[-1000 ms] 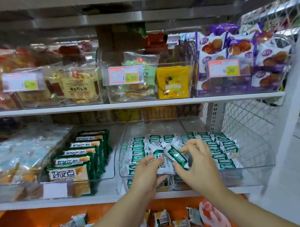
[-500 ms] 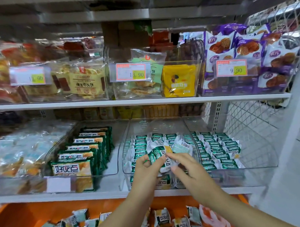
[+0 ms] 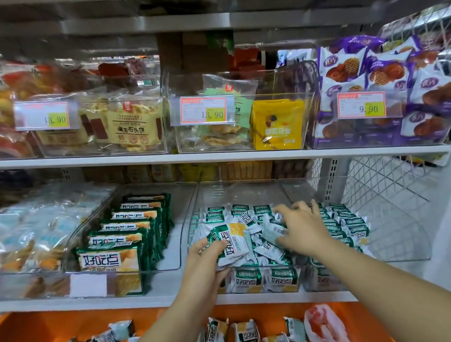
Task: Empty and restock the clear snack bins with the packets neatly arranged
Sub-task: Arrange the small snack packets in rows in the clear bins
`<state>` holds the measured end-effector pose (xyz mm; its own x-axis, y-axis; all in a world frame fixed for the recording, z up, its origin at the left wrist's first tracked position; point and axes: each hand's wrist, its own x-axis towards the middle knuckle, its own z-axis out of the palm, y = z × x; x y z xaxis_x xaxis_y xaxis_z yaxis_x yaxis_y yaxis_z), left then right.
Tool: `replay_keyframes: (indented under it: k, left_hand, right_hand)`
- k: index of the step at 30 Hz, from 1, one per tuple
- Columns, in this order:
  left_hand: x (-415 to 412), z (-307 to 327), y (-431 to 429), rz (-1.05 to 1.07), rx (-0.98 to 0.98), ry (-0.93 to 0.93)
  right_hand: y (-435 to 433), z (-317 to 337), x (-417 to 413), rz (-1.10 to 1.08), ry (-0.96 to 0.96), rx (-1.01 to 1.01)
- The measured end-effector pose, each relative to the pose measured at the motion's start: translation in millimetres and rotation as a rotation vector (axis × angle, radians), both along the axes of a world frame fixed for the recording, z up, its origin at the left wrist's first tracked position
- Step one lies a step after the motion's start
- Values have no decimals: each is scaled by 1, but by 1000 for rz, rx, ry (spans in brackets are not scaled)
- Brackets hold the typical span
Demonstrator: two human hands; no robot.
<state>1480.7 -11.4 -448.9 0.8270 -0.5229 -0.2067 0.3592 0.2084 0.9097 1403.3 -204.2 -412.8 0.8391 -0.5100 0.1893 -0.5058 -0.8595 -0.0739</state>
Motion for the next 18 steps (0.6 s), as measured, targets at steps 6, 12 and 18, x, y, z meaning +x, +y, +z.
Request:
replay_keyframes:
  k: [6,12,18]
  left_hand:
    - [-19,1,-16,39,69,-103]
    - [-60,13,-42,38,31,-82]
    - [-78,22,-45,-66,131,-231]
  right_hand:
    - [45,-2,-40,176,-678,136]
    - [67,-11,-75,329,-735,386]
    - [47,2,-114,315,-724,610]
